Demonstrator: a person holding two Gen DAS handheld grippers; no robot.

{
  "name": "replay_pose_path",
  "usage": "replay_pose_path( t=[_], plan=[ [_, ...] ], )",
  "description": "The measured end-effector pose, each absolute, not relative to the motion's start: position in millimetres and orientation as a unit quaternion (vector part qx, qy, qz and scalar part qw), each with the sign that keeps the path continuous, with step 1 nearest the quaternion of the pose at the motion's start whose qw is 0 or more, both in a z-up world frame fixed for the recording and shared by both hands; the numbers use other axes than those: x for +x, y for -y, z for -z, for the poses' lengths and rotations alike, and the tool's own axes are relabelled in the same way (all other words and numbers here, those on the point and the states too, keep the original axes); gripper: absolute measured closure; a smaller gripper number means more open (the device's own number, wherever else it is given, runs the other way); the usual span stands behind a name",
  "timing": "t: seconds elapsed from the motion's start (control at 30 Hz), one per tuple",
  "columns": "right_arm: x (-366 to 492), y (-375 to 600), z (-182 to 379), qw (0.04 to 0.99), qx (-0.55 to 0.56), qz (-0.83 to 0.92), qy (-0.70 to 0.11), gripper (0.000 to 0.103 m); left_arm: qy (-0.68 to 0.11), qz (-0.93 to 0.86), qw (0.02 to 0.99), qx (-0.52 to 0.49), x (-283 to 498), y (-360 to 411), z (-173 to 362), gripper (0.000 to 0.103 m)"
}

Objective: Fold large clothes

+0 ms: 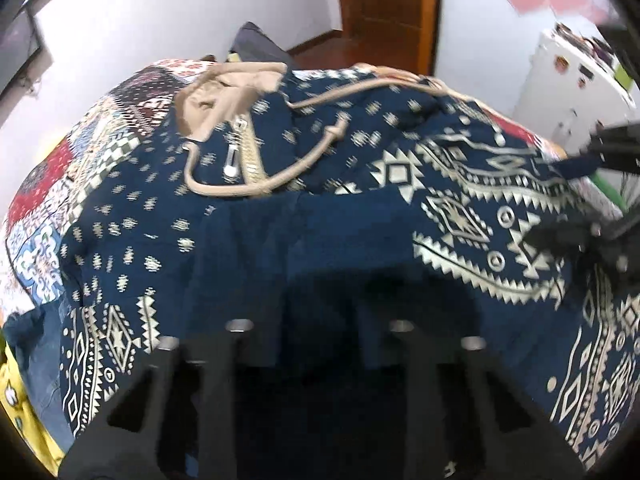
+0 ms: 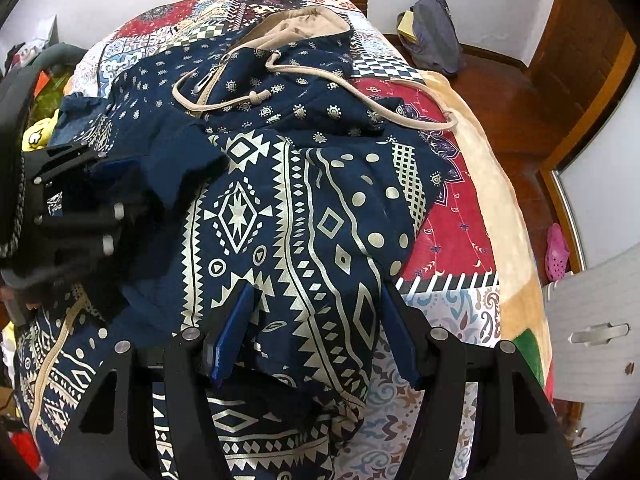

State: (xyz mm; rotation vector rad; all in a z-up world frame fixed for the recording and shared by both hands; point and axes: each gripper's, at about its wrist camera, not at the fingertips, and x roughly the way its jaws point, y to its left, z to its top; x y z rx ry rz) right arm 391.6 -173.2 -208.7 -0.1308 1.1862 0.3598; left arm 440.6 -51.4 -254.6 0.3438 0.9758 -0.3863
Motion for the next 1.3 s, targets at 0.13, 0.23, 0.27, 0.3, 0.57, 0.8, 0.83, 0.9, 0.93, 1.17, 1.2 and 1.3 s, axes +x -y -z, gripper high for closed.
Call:
replay_pose_path(
  t=[0.13,0.23,0.27,0.3,0.57,0.8,0.83,0.9,0.93,1.17,1.2,1.3],
  plan=[
    [391,175,205,0.813,-0.057,-0.167,-0.555,0.043,-0.458,0.169,0.867,0.103,444,30,234,0.088],
    [389,176,198,0.818,-0.058,-0.165,-0.548,0.043,-0.444,0.151,0.882,0.042,446,2,209,0.089],
    [389,177,195,0.82,-0.058,-0.165,-0.545,0.043,-0.437,0.145,0.888,0.016,445,-12,198,0.089],
    [388,177,192,0.822,-0.058,-0.164,-0.542,0.043,-0.429,0.138,0.893,-0.005,444,-25,189,0.089],
    [390,188,151,0.848,-0.043,-0.162,-0.504,0.043,-0.399,0.082,0.906,-0.12,422,-115,154,0.09],
    [394,203,114,0.867,-0.014,-0.151,-0.475,0.043,-0.448,0.027,0.881,-0.148,407,-168,194,0.09],
    [395,203,112,0.868,-0.015,-0.149,-0.474,0.043,-0.46,0.021,0.875,-0.145,406,-170,202,0.09],
    [395,203,109,0.869,-0.016,-0.146,-0.472,0.043,-0.488,0.01,0.862,-0.138,406,-174,223,0.089],
    [395,204,108,0.87,-0.016,-0.146,-0.471,0.043,-0.508,-0.002,0.852,-0.123,405,-175,237,0.086],
    [397,193,97,0.876,-0.024,-0.152,-0.457,0.043,-0.512,-0.02,0.856,-0.067,386,-180,239,0.068],
    [400,192,95,0.877,-0.022,-0.154,-0.455,0.043,-0.503,-0.031,0.862,-0.048,383,-179,230,0.065],
    [408,189,87,0.88,-0.016,-0.157,-0.447,0.043,-0.477,-0.048,0.877,-0.007,379,-177,204,0.051]
  ],
)
